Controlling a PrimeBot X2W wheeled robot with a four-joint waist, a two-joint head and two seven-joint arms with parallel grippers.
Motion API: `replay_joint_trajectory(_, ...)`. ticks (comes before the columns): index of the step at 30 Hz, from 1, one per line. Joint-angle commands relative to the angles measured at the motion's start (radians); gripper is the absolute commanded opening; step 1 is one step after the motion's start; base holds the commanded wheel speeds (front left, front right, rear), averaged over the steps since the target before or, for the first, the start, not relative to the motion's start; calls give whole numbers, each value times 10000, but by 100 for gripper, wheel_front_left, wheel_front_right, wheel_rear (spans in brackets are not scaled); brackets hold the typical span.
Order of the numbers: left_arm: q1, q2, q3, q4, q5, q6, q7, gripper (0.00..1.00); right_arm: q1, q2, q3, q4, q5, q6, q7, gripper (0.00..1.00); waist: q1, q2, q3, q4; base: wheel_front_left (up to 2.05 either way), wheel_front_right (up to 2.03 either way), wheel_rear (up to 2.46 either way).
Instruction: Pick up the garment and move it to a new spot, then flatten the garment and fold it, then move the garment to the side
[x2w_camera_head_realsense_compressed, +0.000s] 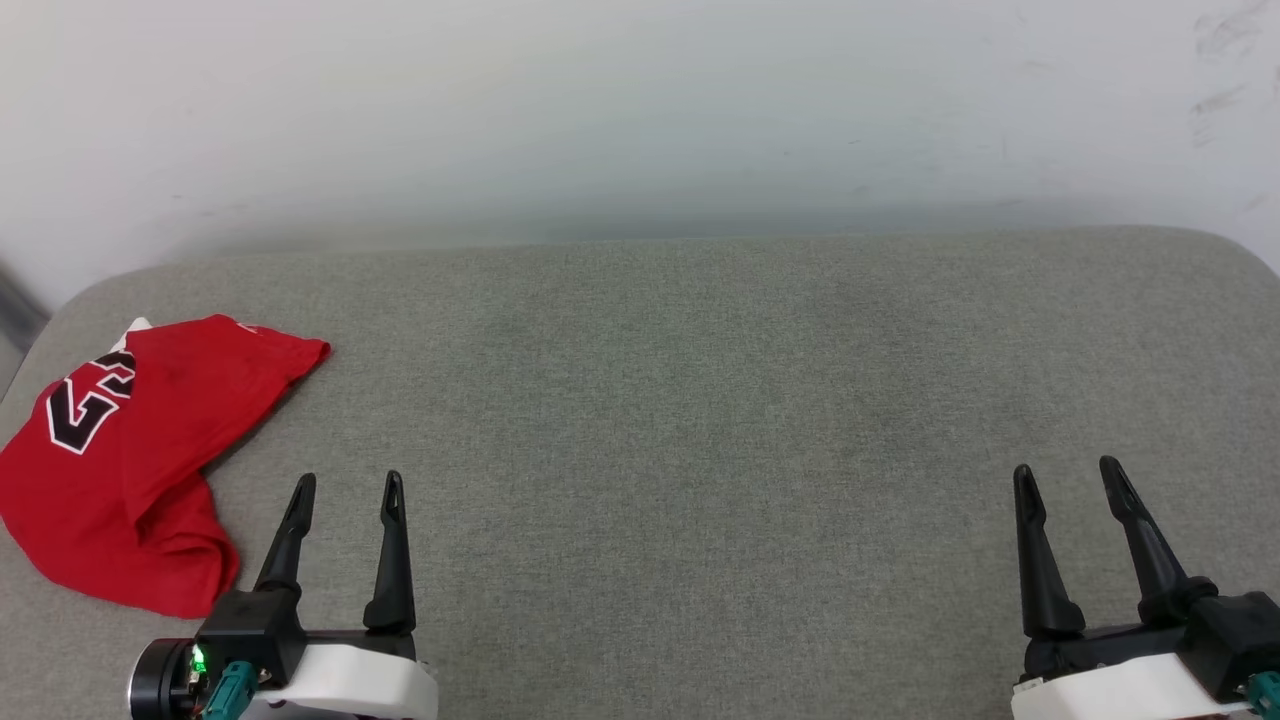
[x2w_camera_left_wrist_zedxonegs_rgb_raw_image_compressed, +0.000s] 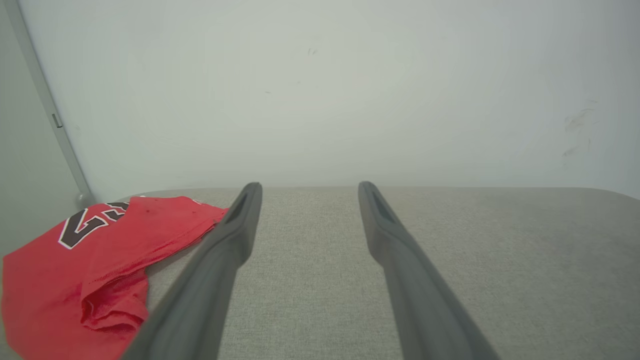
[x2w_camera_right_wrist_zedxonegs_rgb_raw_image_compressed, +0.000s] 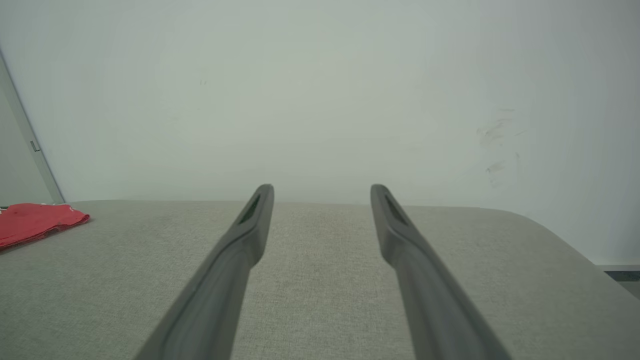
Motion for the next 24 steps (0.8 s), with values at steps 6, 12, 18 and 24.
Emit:
replay_joint_trajectory(6, 74, -24, 48, 95, -226, -58, -26, 100, 65, 13, 8, 124, 301, -3, -33, 100, 0, 0, 14, -11, 0, 0, 0)
replay_joint_trajectory(12, 79, -25, 35, 153, -370, -41, -28, 100, 59, 13, 41, 222, 431, -1, -33, 100, 0, 0, 25, -28, 0, 0, 0)
replay_joint_trajectory(18, 22, -25, 15, 206, -414, -13, -28, 100, 47, 13, 84, 267, 425, -3, -33, 100, 0, 0, 45, -2, 0, 0, 0)
replay_joint_trajectory(24, -67, -24, 33, 233, -422, -20, -28, 100, 107, 13, 63, 240, 384, -3, -33, 100, 0, 0, 34, 194, 0, 0, 0)
